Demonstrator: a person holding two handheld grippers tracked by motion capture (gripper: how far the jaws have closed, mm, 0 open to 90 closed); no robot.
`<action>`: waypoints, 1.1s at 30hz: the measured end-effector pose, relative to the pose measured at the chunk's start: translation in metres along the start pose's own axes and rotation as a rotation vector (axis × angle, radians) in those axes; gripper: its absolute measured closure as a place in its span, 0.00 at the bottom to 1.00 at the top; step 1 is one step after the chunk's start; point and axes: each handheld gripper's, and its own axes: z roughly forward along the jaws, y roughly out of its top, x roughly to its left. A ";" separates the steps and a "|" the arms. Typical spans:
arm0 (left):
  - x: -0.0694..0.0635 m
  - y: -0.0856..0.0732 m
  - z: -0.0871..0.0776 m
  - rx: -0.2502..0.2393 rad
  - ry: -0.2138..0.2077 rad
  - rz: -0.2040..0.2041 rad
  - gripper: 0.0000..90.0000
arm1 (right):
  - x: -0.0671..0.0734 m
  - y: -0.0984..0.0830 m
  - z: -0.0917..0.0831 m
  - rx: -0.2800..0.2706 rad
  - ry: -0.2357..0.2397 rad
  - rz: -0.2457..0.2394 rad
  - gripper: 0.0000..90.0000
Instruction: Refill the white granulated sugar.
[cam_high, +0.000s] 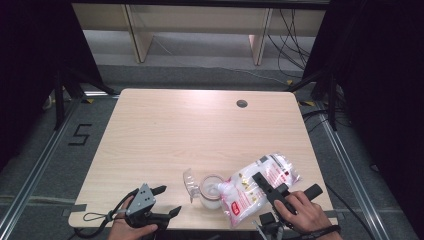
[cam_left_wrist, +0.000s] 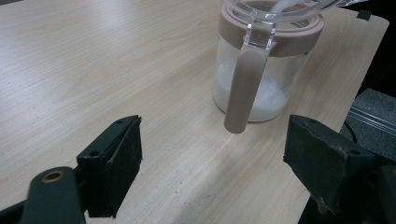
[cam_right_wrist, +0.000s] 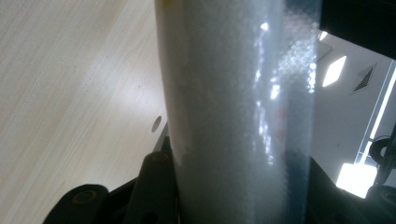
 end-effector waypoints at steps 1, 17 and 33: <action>0.000 0.000 0.000 0.002 0.003 0.000 0.21 | 0.000 -0.001 0.001 -0.009 -0.012 0.005 0.77; -0.002 -0.001 0.000 -0.006 0.002 -0.034 0.21 | 0.004 -0.005 0.002 -0.047 0.021 0.139 0.78; -0.002 0.000 0.000 -0.003 -0.001 -0.030 0.21 | 0.027 -0.027 0.014 -0.180 0.074 0.518 0.79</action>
